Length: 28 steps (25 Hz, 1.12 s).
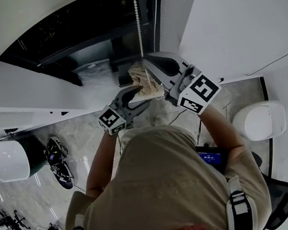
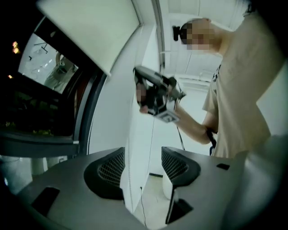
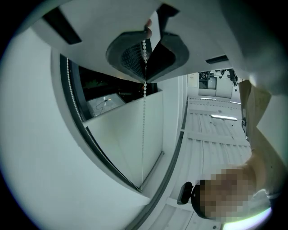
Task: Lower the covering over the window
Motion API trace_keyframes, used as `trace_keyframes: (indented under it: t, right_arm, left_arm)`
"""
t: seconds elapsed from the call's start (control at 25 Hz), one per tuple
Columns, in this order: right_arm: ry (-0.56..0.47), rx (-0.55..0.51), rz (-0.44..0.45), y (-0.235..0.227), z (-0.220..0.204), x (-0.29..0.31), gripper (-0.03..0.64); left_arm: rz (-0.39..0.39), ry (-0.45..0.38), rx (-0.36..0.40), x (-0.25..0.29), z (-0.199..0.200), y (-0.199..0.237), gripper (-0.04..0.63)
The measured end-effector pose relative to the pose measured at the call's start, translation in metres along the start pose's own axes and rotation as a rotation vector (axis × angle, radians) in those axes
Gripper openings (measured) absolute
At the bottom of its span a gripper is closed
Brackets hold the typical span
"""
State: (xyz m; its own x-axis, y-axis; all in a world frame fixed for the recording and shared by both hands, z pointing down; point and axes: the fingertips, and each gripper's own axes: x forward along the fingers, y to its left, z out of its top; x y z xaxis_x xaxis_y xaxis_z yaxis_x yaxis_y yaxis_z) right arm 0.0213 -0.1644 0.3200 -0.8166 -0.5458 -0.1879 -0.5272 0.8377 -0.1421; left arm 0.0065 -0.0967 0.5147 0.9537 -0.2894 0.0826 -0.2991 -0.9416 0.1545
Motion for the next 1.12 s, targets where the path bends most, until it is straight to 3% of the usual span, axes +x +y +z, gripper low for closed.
trace_keyframes:
  t: [0.24,0.32,0.4,0.48,0.56,0.68,0.92,1.04,1.12]
  right_arm:
    - [0.085,0.018,-0.019,-0.011,-0.031,-0.008,0.012]
    - [0.120,0.033,-0.017,-0.007,-0.048,-0.013,0.012]
    - [0.144,0.053,-0.014,-0.003,-0.062,-0.017,0.012]
    - [0.153,0.068,-0.016,-0.003,-0.069,-0.018,0.012]
    - [0.153,0.074,-0.025,-0.004,-0.069,-0.019,0.012]
    - [0.155,0.078,-0.032,-0.007,-0.068,-0.021,0.012]
    - [0.184,0.063,-0.045,-0.005,-0.081,-0.026,0.014]
    - [0.091,0.025,-0.052,-0.007,-0.073,-0.027,0.015]
    - [-0.016,0.041,-0.060,-0.011,-0.046,-0.032,0.107]
  left_arm:
    - [0.013,-0.334,0.059,-0.026,0.159,0.035,0.267]
    - [-0.002,-0.372,0.091,-0.015,0.208,0.033,0.267]
    - [0.009,-0.347,0.098,0.003,0.238,0.033,0.265]
    - [0.050,-0.294,0.103,0.018,0.248,0.037,0.256]
    - [0.082,-0.265,0.123,0.025,0.250,0.040,0.097]
    - [0.081,-0.272,0.138,0.028,0.247,0.036,0.035]
    - [0.101,-0.252,0.154,0.030,0.231,0.036,0.025]
    - [0.142,-0.299,0.106,0.010,0.227,0.050,0.023]
    - [0.166,-0.281,0.113,0.004,0.218,0.053,0.023]
